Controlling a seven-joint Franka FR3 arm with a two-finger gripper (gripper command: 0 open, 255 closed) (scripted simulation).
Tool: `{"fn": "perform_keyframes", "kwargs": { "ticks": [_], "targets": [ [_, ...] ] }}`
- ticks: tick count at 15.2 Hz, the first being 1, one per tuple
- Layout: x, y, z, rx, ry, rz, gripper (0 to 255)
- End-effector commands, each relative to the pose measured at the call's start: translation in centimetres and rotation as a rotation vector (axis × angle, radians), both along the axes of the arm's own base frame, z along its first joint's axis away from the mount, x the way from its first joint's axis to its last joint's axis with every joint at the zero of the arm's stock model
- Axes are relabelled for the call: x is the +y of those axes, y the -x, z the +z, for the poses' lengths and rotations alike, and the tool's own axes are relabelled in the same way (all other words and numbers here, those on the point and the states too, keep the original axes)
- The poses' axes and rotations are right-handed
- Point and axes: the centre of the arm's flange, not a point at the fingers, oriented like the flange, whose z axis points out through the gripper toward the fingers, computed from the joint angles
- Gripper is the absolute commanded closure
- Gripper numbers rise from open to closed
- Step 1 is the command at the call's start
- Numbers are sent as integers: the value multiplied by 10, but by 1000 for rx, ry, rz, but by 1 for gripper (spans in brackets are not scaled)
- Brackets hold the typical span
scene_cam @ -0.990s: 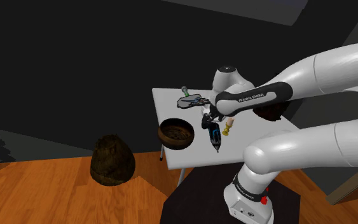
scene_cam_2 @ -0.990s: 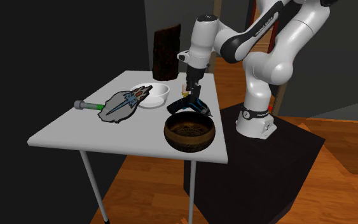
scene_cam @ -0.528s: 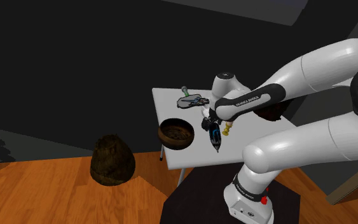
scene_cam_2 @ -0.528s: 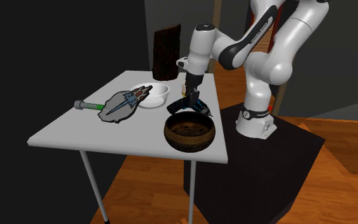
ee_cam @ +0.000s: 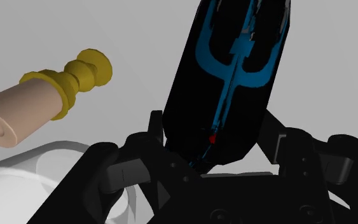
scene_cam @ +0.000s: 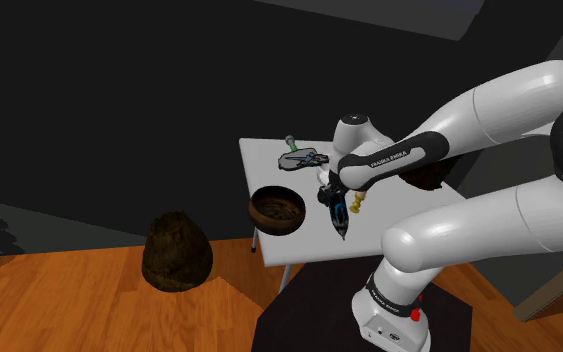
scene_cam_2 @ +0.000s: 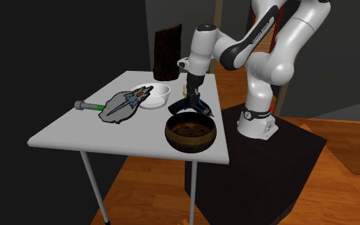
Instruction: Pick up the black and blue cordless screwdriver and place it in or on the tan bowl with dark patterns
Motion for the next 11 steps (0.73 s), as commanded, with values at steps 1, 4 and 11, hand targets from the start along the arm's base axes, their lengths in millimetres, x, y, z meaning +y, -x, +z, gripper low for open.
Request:
{"fn": "perform_keyframes", "kwargs": {
  "ticks": [1,4,11],
  "targets": [
    [0,0,0,0,0,0,255],
    [0,0,0,0,0,0,255],
    [0,0,21,0,0,0,255]
  ]
}}
